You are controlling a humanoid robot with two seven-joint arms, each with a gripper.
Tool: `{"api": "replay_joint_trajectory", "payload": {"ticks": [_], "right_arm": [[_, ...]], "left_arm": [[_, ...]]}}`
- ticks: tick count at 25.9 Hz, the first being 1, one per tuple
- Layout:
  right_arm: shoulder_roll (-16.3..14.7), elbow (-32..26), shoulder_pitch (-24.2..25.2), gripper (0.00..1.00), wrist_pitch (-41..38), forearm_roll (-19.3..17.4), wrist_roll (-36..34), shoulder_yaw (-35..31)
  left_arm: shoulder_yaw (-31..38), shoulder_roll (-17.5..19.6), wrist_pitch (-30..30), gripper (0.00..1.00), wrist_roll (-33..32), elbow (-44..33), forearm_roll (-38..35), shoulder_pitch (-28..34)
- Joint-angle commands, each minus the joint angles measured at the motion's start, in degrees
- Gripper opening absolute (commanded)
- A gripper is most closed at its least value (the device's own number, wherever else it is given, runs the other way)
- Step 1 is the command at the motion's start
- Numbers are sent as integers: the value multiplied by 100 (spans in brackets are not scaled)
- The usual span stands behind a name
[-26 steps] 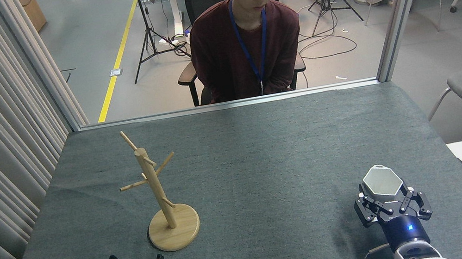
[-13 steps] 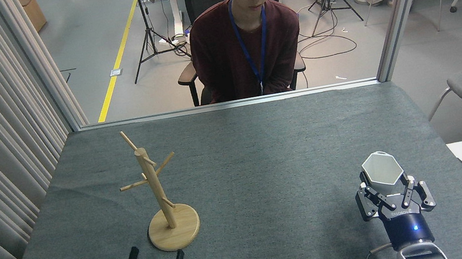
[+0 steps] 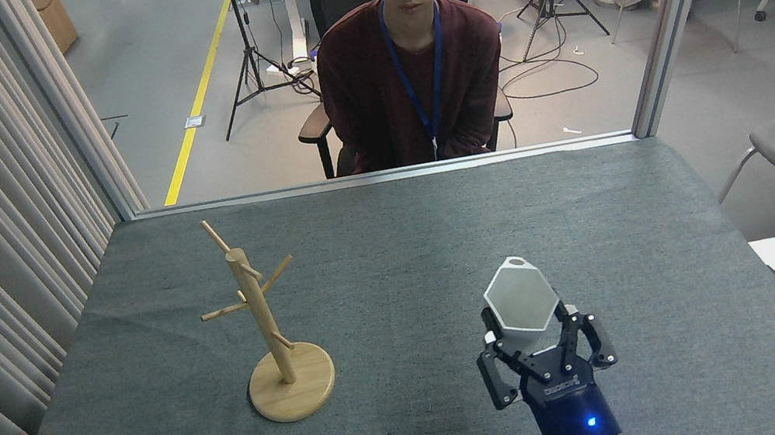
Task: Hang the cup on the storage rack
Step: 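Carry the cup toward the left gripper, tilting it sideways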
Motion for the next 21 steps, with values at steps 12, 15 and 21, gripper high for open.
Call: {"api": "replay_joint_trajectory", "payload": {"ticks": [12,15,21], "right_arm": [[151,-684,1210,74,-19,647,-217,861],[282,-676,1333,74,17,946,-305,1072],[326,-676,1456,74,105,972,-305,1301]], "left_arm": [[-77,-125,1,100,-13,324,12,-269],[-77,-108,-8,100,-13,298,30,-269],[-41,-116,-34,100,-13,263,47,-287]]}}
